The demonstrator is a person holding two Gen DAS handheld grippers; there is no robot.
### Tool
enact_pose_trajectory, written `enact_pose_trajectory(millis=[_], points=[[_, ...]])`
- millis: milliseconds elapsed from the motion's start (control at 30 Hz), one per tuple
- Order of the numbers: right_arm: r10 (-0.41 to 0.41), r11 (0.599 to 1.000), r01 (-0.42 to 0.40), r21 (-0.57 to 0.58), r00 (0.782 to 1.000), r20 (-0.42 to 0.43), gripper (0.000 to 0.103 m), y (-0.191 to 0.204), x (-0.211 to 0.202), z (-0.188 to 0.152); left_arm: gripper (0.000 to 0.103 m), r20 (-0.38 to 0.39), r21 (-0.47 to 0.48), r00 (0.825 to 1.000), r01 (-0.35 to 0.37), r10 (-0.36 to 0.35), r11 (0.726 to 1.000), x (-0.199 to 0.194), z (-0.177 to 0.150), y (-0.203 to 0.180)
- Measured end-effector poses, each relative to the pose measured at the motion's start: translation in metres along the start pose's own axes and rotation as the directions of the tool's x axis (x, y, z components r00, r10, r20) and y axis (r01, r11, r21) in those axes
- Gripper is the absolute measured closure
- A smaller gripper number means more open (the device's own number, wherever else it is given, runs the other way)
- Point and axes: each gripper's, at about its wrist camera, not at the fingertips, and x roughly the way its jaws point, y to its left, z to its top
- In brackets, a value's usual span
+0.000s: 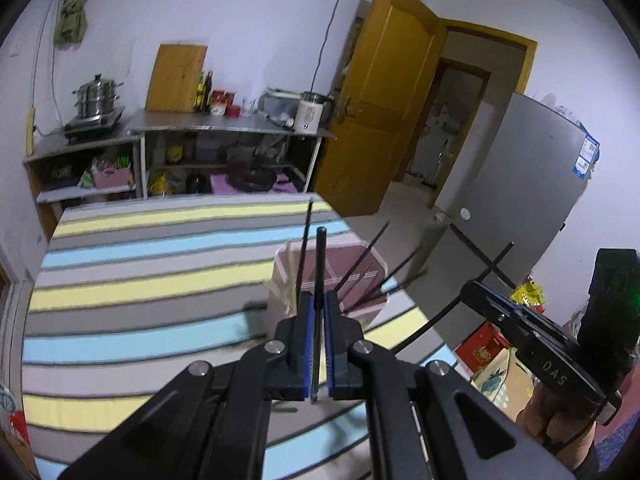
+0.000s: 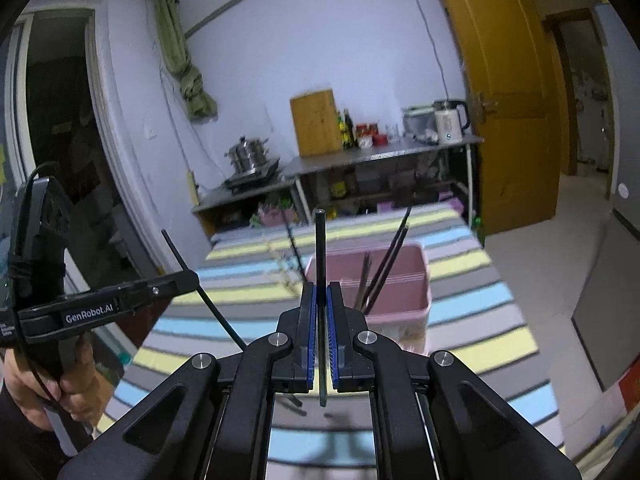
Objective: Organize utensils
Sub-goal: 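Lift both held black chopsticks and carry them over the pink holder, then lower both black chopsticks into the pink holder and open both tools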
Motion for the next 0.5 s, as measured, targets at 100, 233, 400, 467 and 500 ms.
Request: enact_pose_trajectory(millis=[100, 233, 400, 467, 500], points=[[-0.007, 1.0, 0.007, 0.006, 0.999, 0.05, 0.098, -0.003, -0.007, 0.017, 0.098, 0.031, 0.007, 0.999, 0.011, -0.011, 1.0, -0.004, 0.016, -0.006], [-0.015, 1.0, 0.013, 0.015, 0.994, 0.112, 0.098, -0.005, -0.012, 0.04, 0.098, 0.078, 0.016, 0.997, 0.022, -0.023, 1.0, -0.006, 0.039, -0.013], [-0.023, 0.999, 0.018, 0.035, 0.988, 0.153, 0.098, -0.01, -0.006, 0.059, 0.098, 0.111, 0.027, 0.994, 0.005, -0.008, 1.0, 0.003, 0.055, -0.017], [-0.021, 0.999, 0.015, 0.044, 0.988, 0.156, 0.098, -0.011, 0.0, 0.061, 0.098, 0.108, 0.021, 0.994, 0.006, -0.008, 1.0, 0.009, 0.058, -0.017], [-0.021, 0.999, 0.014, 0.047, 0.987, 0.156, 0.098, -0.012, 0.003, 0.063, 0.098, 0.108, 0.02, 0.994, 0.004, -0.006, 1.0, 0.012, 0.058, -0.016]])
